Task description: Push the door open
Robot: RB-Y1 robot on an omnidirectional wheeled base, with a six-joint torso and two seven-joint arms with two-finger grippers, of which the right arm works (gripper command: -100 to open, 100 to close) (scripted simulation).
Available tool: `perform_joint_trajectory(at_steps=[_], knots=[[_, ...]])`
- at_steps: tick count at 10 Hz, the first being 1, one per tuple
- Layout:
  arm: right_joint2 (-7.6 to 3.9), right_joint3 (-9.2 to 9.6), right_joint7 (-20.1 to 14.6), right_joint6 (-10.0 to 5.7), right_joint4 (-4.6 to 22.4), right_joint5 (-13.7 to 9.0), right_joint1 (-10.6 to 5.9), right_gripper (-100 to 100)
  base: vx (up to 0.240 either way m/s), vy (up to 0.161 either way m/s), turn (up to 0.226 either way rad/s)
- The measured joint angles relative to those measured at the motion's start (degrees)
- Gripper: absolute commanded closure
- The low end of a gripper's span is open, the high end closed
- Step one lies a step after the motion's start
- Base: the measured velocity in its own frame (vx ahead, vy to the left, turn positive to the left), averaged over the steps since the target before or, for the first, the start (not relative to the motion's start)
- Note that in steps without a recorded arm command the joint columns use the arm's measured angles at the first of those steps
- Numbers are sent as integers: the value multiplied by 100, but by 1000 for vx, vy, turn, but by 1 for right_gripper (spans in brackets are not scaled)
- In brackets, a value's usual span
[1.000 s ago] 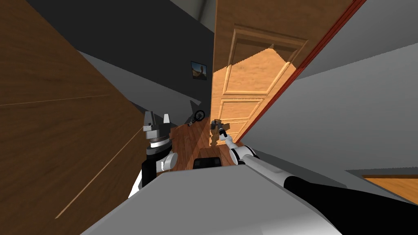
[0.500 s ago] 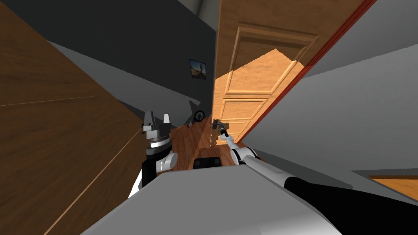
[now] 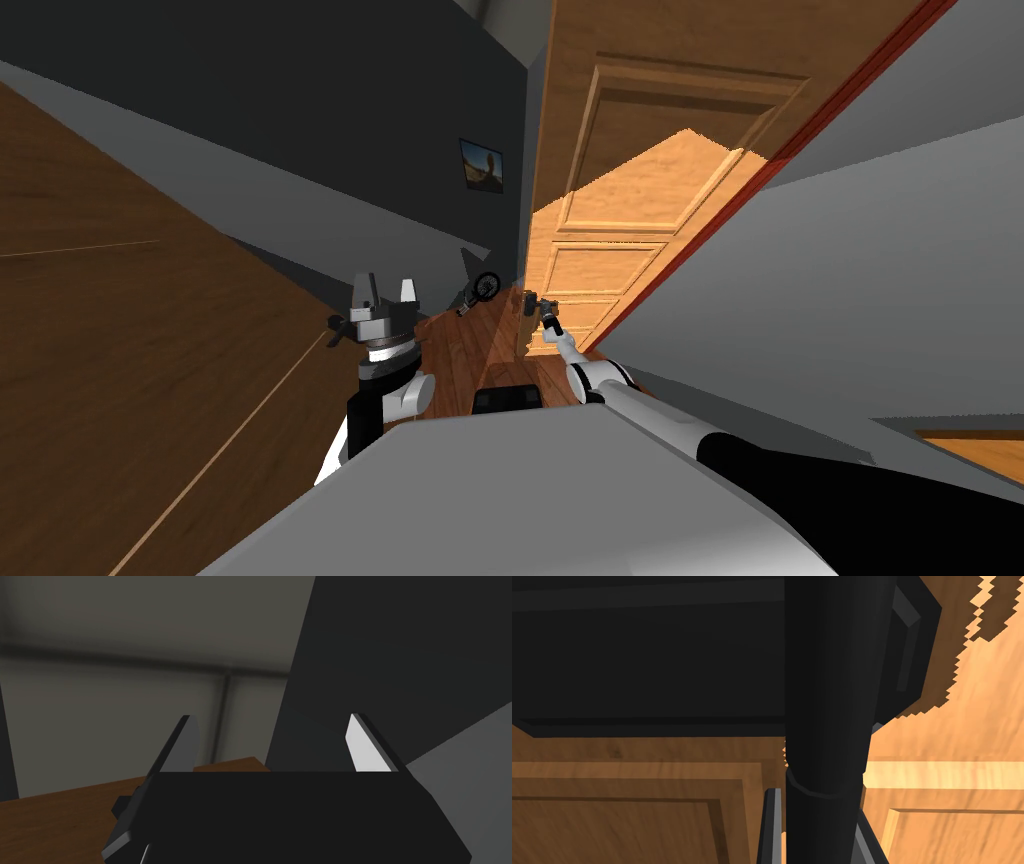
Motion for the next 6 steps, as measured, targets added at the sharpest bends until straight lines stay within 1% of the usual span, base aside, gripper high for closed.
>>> perform_joint_trajectory(at_steps=[1, 2, 4, 5, 6], knots=[[-20, -32, 4, -8, 40, -16, -11, 100, 142, 94, -59], [-32, -65, 23, 16, -9, -28, 33, 100, 135, 103, -63], [-77, -156, 60, 2, 40, -66, 36, 100, 168, 97, -58], [-101, -211, 82, -30, 115, -90, 12, 100, 167, 110, -51], [-131, -260, 99, -57, 126, -111, 16, 100, 142, 130, -68]])
